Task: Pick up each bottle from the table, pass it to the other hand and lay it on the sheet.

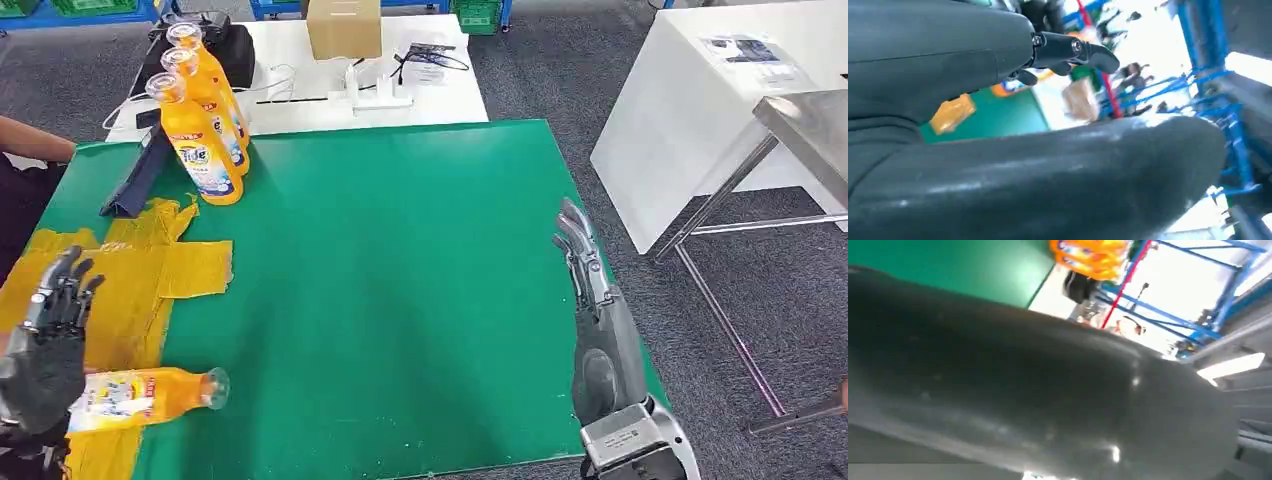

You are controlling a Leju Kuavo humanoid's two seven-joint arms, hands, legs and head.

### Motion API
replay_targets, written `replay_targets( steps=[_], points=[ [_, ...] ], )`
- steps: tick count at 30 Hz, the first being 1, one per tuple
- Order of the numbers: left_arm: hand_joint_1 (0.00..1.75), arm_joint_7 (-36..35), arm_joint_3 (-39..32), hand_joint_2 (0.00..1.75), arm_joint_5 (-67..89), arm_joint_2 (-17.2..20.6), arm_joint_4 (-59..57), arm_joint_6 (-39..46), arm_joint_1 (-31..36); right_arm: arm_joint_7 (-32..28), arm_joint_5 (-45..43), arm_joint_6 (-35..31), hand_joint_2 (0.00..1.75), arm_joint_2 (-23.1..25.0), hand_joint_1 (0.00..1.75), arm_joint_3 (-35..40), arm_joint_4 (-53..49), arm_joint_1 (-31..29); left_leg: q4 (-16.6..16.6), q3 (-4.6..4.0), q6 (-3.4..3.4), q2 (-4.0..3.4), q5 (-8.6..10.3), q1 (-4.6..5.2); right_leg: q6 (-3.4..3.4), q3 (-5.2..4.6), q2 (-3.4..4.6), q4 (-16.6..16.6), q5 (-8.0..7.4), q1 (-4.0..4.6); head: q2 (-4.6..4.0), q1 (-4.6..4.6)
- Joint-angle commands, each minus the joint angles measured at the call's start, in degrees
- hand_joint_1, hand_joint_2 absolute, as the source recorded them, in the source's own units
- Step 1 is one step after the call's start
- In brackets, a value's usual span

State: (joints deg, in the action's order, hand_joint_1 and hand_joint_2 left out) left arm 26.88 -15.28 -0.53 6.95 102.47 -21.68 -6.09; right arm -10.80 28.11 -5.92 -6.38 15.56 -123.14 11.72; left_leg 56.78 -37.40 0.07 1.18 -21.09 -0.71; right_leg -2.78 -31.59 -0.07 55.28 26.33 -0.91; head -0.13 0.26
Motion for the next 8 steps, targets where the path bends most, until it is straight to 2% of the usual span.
replay_targets(
  steps=[1, 8],
  points=[
    [0.0, 1.1, -4.8, 0.0, -1.8, -6.0, 4.8, -4.6, -1.0, -1.8, -0.7, -1.0, 0.0, 3.4, 0.0, 1.9, 2.5, -0.4, 0.1, 0.27, 0.05, -0.17, -0.15, -0.01, 0.14, 0.29, 0.06, 0.0, 0.11, 0.06, 0.0, 0.0],
    [0.0, 1.0, 1.0, 0.0, -1.8, -5.0, 6.0, -8.6, -3.7, -3.2, -0.3, -1.6, 0.0, 2.2, 0.0, 1.6, 3.9, 1.6, 0.0, 0.2, 0.04, -0.04, -0.09, -0.04, 0.08, 0.26, -0.01, -0.1, 0.06, 0.0, 0.0, 0.0]
  ],
)
